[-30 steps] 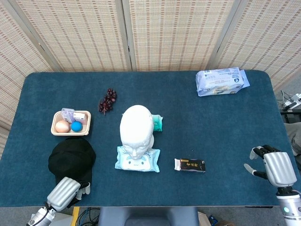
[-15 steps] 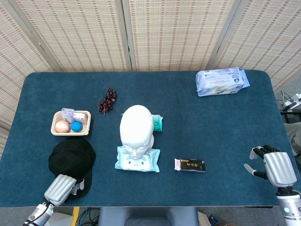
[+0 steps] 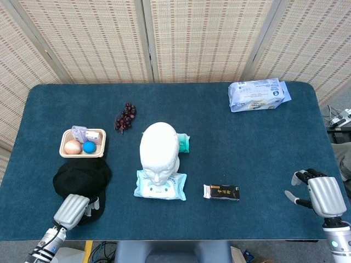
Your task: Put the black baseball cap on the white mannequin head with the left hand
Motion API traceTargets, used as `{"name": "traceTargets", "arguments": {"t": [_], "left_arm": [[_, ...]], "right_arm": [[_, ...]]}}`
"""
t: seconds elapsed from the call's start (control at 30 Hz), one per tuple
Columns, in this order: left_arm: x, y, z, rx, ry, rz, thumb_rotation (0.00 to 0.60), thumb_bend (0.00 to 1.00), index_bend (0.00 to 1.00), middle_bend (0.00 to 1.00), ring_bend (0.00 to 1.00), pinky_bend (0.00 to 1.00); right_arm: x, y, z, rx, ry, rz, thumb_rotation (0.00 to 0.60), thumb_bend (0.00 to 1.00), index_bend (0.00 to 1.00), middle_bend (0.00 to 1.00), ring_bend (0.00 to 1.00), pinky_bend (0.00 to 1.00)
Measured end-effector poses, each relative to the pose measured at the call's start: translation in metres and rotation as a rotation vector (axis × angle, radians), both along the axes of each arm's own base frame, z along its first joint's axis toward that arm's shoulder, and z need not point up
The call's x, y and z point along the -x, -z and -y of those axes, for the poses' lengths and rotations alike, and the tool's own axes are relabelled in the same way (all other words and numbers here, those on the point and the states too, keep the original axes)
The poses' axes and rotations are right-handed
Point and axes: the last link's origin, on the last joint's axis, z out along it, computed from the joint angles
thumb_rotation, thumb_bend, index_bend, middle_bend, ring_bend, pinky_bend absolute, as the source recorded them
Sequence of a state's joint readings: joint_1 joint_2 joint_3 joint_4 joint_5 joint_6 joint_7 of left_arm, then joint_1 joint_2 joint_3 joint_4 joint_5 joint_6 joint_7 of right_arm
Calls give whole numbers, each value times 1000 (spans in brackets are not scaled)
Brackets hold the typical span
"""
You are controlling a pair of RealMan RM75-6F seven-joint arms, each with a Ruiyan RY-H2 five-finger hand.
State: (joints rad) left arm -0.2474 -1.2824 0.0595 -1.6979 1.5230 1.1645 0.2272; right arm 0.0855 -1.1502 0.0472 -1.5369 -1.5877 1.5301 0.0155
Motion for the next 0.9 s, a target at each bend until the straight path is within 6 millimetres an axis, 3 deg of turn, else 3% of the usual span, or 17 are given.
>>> {"name": "traceTargets", "arguments": {"t": [0.5,0.9], "left_arm": [[-6,1,-31,-49,-17,-32,600,917,511,491,474,639],[10,-5,-48,-99,-38,-77,600,916,511,473,454,579]], "right_arm": [[0,-1,0,4,-2,6,600,157,596,596,457,586],[0,-1,0,2,-1,3,600,156,596,596,457,586]]}}
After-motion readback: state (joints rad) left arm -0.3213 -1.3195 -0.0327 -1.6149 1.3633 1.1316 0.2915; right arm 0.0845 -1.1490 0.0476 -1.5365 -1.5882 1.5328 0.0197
